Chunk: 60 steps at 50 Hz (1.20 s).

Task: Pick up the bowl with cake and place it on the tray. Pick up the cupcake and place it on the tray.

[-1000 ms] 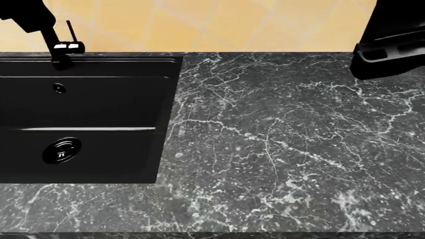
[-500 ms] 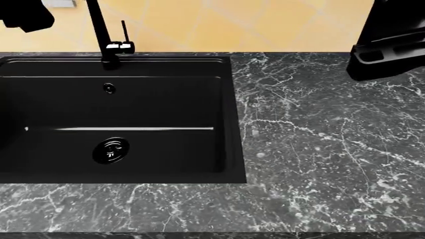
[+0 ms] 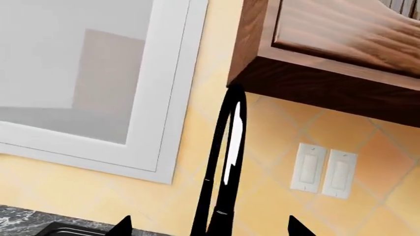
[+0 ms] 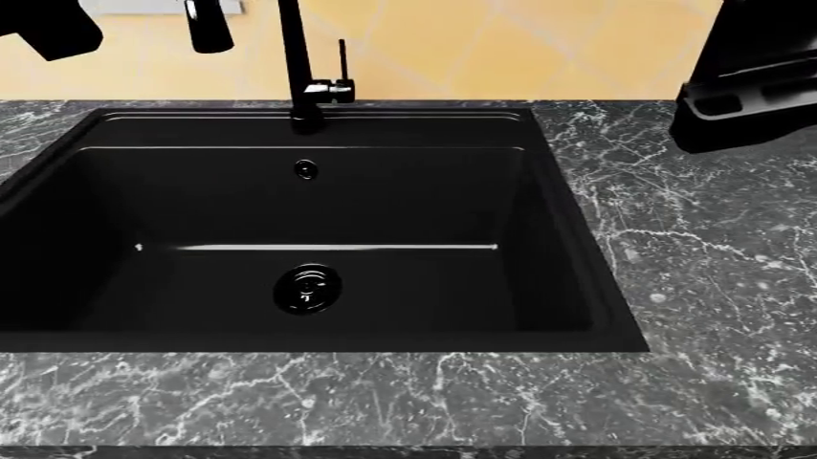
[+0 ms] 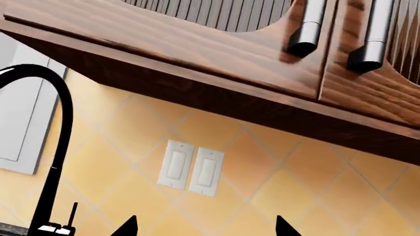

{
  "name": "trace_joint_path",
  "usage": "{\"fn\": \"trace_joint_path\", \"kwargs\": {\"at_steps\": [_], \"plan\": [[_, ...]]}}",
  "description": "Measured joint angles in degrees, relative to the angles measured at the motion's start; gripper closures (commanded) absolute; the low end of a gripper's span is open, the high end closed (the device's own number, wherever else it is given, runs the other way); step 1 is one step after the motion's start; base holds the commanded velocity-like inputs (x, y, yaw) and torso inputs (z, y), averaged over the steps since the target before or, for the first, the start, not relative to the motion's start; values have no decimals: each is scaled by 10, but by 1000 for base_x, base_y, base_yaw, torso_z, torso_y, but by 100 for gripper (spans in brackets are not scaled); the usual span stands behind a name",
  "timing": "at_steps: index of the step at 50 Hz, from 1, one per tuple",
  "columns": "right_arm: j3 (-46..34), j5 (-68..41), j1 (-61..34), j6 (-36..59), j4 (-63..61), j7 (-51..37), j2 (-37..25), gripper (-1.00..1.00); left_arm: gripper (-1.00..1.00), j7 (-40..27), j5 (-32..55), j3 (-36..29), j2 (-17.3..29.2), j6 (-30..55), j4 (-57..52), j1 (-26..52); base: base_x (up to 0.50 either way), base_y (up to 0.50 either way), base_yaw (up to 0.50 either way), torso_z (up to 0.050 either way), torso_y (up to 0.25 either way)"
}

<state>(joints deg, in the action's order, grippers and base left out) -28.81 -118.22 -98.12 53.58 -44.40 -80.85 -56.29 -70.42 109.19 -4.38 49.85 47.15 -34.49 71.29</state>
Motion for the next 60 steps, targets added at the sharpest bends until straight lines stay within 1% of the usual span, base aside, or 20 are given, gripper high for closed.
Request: {"fn": "trace_joint_path", "kwargs": {"at_steps": [60], "plan": [[-14,9,-9,-8,-3,-1,-5,-100,-100,1,0,-9,9,-10,-2,3,0,500,0,0,0]]}}
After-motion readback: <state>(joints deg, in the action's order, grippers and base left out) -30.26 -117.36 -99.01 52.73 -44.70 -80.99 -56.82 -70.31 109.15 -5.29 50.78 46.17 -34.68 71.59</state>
